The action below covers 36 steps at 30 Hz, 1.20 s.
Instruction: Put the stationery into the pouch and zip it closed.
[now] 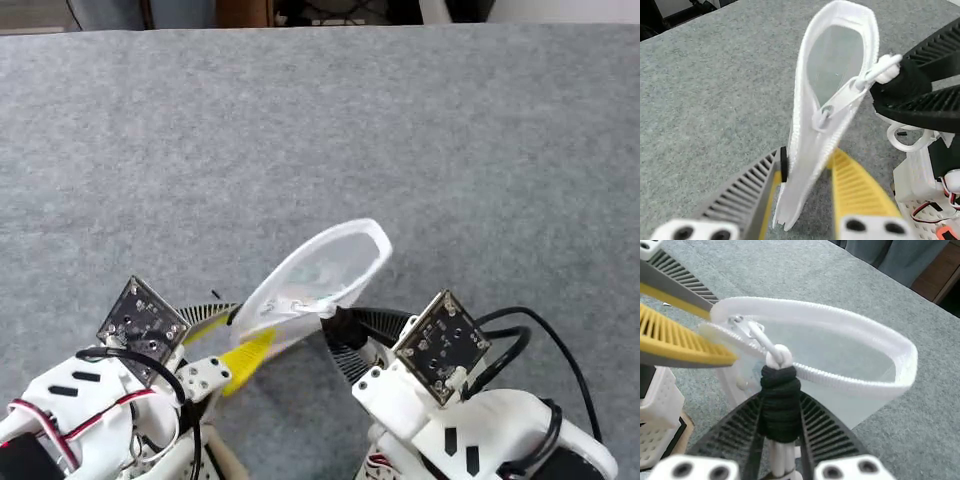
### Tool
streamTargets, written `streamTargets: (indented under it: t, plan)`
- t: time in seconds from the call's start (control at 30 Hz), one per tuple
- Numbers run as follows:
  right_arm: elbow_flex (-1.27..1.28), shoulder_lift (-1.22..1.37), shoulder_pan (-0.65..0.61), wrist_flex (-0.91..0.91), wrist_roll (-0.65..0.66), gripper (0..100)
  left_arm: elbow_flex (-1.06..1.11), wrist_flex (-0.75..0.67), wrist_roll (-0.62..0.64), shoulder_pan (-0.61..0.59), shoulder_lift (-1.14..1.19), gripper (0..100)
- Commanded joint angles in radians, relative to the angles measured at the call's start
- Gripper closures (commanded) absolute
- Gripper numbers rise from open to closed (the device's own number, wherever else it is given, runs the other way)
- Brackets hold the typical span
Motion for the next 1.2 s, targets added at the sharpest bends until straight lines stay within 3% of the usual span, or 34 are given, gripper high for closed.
streamTargets:
  t: [0.0, 1.0, 1.17]
  plan:
    - [0.016, 0.01, 0.014, -0.018, -0.006, 98.6, -0.005, -0.026, 0.009, 0.004, 0.002, 86]
    - [0.03, 0.008, 0.014, -0.018, -0.006, 98.6, -0.01, -0.08, 0.009, 0.008, 0.006, 86]
    - [0.03, 0.008, 0.014, -0.018, -0.006, 98.6, -0.001, -0.075, 0.048, 0.008, 0.011, 74]
